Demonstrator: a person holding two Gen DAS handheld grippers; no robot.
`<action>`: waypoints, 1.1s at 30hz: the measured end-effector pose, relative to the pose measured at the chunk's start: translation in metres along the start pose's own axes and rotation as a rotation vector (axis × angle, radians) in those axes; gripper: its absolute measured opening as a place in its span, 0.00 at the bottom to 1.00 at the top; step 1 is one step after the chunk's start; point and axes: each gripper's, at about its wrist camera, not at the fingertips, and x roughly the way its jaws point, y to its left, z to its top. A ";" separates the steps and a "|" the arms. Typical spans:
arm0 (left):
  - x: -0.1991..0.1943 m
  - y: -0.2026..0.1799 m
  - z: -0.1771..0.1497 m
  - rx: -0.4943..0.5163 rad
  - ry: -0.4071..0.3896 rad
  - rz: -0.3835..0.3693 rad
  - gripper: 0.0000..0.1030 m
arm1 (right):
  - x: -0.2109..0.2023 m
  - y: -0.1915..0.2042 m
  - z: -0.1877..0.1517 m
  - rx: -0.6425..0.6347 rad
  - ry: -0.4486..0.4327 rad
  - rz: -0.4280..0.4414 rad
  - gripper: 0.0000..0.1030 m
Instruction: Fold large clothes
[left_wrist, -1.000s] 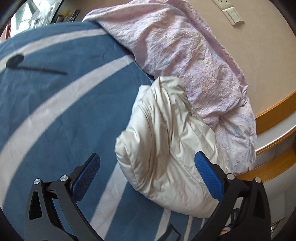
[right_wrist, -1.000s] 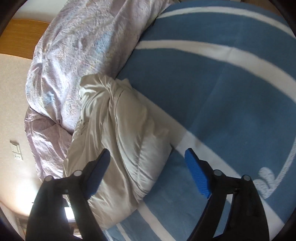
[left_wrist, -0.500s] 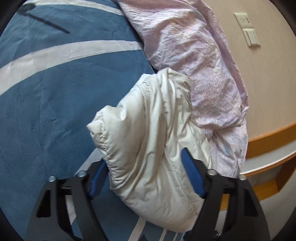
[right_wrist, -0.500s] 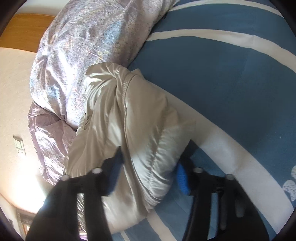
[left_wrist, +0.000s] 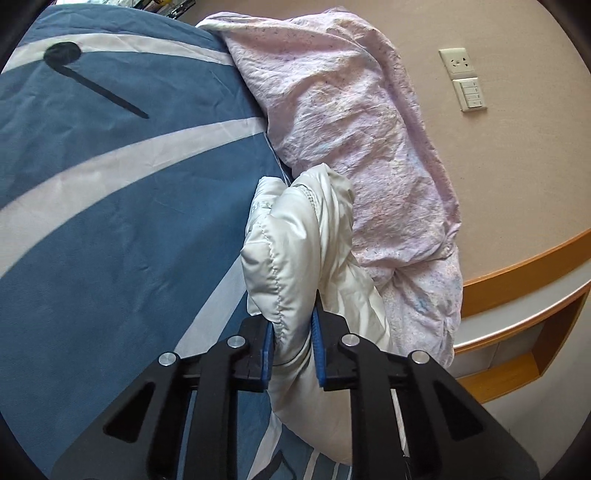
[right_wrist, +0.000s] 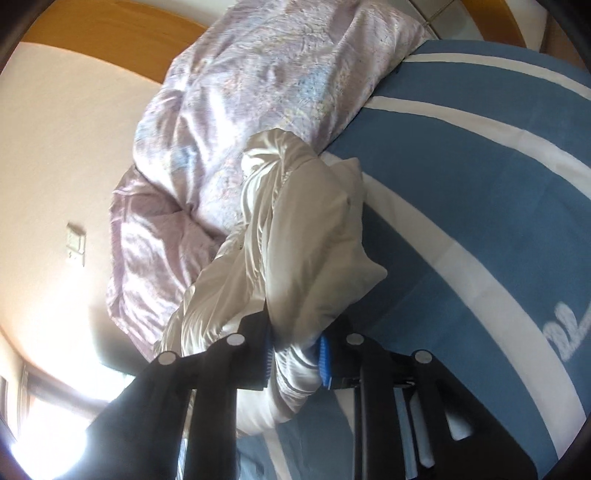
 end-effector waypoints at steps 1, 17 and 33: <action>-0.007 0.003 -0.002 -0.002 0.006 0.000 0.16 | -0.004 -0.001 -0.005 -0.011 0.009 -0.003 0.19; -0.059 0.028 -0.024 0.054 0.015 0.085 0.18 | -0.032 -0.012 -0.055 -0.188 0.020 -0.151 0.34; -0.056 0.027 -0.022 0.154 -0.030 0.219 0.74 | -0.035 0.083 -0.077 -0.666 -0.226 -0.411 0.75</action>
